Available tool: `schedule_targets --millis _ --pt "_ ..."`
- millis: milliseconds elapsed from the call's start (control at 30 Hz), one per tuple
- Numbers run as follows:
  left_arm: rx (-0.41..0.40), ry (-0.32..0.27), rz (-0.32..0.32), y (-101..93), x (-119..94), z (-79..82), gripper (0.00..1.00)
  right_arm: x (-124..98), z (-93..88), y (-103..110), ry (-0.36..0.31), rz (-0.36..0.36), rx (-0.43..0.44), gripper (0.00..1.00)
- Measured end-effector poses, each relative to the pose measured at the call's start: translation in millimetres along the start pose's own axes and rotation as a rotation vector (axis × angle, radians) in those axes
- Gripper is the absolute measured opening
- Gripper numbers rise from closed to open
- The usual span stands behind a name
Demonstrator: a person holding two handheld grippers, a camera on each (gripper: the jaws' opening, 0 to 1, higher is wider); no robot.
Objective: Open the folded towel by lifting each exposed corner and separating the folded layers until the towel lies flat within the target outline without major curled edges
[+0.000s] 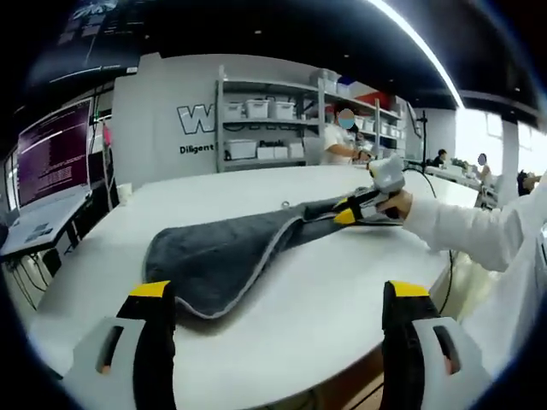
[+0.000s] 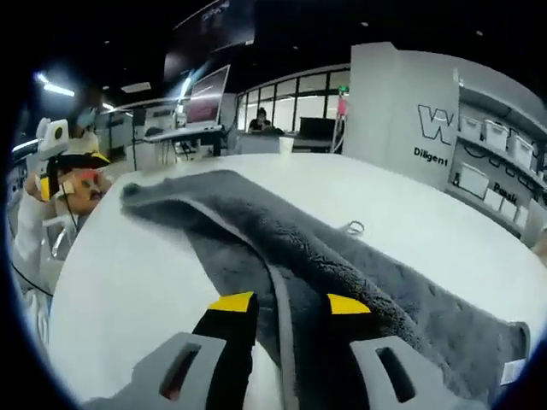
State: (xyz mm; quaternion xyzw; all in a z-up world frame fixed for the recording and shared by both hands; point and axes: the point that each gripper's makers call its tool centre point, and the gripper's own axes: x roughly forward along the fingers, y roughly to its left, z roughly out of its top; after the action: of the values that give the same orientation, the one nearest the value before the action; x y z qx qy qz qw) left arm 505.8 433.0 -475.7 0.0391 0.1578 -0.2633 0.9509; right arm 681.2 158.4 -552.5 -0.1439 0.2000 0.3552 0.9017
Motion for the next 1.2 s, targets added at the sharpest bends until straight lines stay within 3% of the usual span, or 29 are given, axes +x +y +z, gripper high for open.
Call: schedule_targets --millis 133,233,467,633,1200 --pt "-0.005 0.001 -0.002 1.3 1.0 -1.5 1.0 -1.3 2.0 0.6 -0.017 0.01 0.008 0.13" --pt "-0.008 -0.001 -0.005 2.7 0.3 -1.4 1.0 -6.7 6.7 2.9 -0.044 0.023 0.005 0.01" --pt "-0.012 -0.006 -0.001 4.3 -2.4 -1.5 1.0 -17.4 11.7 4.4 -0.062 0.019 0.016 0.0" --pt "-0.016 -0.011 0.006 5.2 -5.6 -2.1 1.0 -33.4 10.4 19.4 -0.058 0.05 -0.016 0.0" --pt "-0.017 -0.016 -0.001 2.5 -10.5 -0.8 1.0 -99.6 -27.4 72.2 0.017 0.173 -0.084 0.0"
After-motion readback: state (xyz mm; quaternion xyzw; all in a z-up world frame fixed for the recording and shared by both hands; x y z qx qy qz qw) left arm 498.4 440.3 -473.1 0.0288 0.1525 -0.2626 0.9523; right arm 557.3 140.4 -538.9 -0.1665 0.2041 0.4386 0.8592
